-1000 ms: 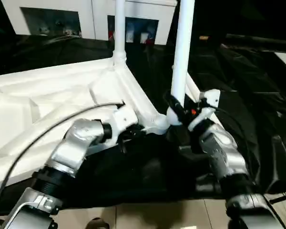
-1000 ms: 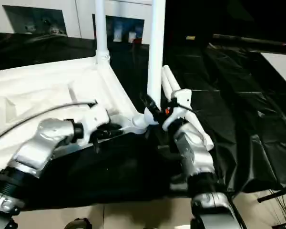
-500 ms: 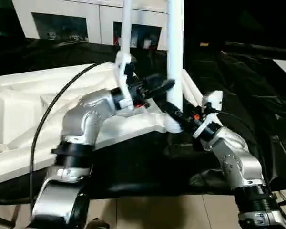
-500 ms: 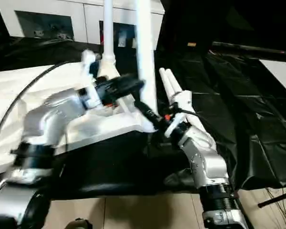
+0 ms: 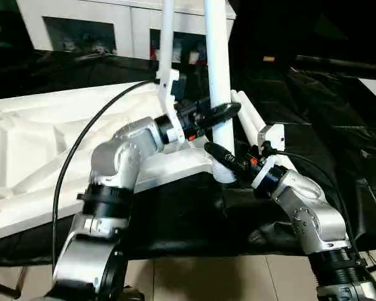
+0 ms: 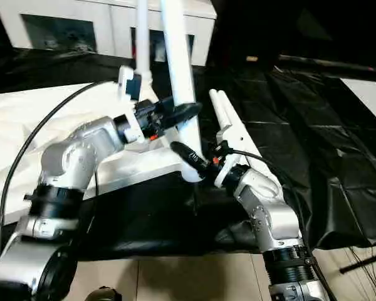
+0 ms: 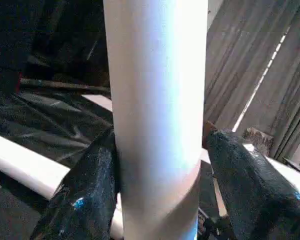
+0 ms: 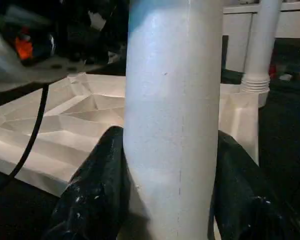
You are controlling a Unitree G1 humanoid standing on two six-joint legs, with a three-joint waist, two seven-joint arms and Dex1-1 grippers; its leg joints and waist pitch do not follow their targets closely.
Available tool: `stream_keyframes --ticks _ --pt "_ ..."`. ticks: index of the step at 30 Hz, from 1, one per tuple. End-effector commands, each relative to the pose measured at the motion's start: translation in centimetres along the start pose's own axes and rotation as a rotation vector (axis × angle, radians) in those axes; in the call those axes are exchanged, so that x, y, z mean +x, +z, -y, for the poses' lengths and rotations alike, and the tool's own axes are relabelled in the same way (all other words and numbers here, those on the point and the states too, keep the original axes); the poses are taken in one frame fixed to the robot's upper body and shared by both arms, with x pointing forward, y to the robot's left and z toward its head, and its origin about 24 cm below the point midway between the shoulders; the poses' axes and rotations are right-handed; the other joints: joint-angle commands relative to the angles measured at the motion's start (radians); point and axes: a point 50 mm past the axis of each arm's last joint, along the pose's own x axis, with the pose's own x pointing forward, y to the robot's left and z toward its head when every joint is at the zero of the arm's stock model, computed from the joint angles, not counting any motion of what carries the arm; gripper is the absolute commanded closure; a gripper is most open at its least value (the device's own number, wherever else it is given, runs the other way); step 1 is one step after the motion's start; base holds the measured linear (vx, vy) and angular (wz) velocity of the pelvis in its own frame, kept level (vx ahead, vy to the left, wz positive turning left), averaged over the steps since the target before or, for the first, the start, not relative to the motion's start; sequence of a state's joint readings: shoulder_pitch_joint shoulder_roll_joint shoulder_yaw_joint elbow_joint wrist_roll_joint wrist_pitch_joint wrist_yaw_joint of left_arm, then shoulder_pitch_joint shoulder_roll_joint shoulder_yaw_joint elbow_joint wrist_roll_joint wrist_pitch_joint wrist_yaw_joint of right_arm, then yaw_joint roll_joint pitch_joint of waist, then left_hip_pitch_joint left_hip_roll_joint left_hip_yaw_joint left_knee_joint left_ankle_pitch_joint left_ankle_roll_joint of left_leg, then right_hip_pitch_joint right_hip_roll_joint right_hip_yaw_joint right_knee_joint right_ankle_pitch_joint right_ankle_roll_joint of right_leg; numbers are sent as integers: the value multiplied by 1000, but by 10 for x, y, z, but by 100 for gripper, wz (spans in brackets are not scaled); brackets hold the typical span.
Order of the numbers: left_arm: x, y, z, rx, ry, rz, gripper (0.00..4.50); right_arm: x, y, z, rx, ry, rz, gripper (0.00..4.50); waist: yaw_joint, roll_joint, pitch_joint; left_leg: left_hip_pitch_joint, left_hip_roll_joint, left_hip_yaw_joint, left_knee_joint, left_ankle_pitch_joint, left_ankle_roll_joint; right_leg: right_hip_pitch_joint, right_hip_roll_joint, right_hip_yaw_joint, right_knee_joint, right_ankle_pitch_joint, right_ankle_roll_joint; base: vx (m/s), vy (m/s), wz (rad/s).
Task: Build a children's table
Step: Insert table leg to table base
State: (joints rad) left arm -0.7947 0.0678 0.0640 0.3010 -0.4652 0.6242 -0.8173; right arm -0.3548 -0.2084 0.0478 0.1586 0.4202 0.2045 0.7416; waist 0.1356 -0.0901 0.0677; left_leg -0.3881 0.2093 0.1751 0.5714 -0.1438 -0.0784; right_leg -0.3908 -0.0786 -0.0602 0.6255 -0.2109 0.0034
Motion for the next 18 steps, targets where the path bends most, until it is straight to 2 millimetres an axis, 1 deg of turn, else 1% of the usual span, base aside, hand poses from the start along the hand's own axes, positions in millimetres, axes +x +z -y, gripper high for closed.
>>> stream_keyframes --ticks 1,3,4,5,6,8,9,11,12,13,14,16,18 --pt "8 7 6 -4 -19 4 182 -2 1 2 -14 -5 -17 265 5 7 -74 26 21 1 -53 -154 20 51 -59 40 -64 -17 -210 0 0 0" --pt "7 9 1 -15 32 4 189 -3 2 2 -13 -4 -18 265 7 5 -76 26 21 0 -53 -154 12 52 -58 39 -62 -8 -208 0 0 0" --pt "7 10 -1 -12 56 6 201 -3 2 3 -13 -4 -18 265 9 6 -76 26 21 -1 -53 -154 11 51 -57 39 -62 -4 -206 0 0 0" --pt "7 10 -1 -11 61 7 201 -3 2 3 -13 -4 -18 265 9 6 -76 26 20 -1 -53 -154 11 51 -57 39 -62 -2 -205 0 0 0" --pt "7 12 -3 -9 80 10 228 -4 2 3 -14 -3 -20 265 11 3 -77 25 20 -1 -52 -148 12 52 -58 39 -61 5 -205 0 0 0" --pt "7 14 -3 -14 94 7 234 -5 2 4 -16 -2 -21 265 13 4 -77 24 20 -1 -51 -140 12 53 -58 38 -59 14 -205 0 0 0" --pt "8 17 -4 -11 109 4 239 -6 3 5 -18 -1 -22 265 13 2 -78 24 18 -1 -49 -132 14 53 -57 38 -58 23 -206 0 0 0" --pt "9 19 -5 -2 131 -9 256 -6 4 6 -25 -3 -22 265 15 3 -77 24 17 -1 -49 -128 17 53 -57 38 -58 26 -207 0 0 0" --pt "9 19 -5 1 139 -14 259 -6 5 6 -27 -4 -22 265 15 2 -78 23 17 0 -48 -126 18 55 -57 38 -58 25 -206 0 0 0" --pt "11 22 -6 35 173 -26 261 -7 7 6 8 27 -15 230 15 2 -78 22 17 -1 -49 -127 20 55 -58 38 -59 23 -205 0 0 0" --pt "11 23 -7 42 180 -29 261 -8 8 6 15 34 -14 230 16 1 -79 23 17 -1 -47 -123 24 56 -57 38 -58 26 -204 0 0 0" --pt "13 25 -7 68 193 -40 263 -9 10 7 29 44 -15 192 16 0 -79 21 17 -2 -47 -117 28 57 -57 37 -58 29 -205 0 0 0" --pt "16 29 -5 117 211 -66 264 -14 16 13 101 67 -39 186 14 0 -78 23 17 -3 -47 -119 34 58 -55 36 -58 29 -203 0 0 0"
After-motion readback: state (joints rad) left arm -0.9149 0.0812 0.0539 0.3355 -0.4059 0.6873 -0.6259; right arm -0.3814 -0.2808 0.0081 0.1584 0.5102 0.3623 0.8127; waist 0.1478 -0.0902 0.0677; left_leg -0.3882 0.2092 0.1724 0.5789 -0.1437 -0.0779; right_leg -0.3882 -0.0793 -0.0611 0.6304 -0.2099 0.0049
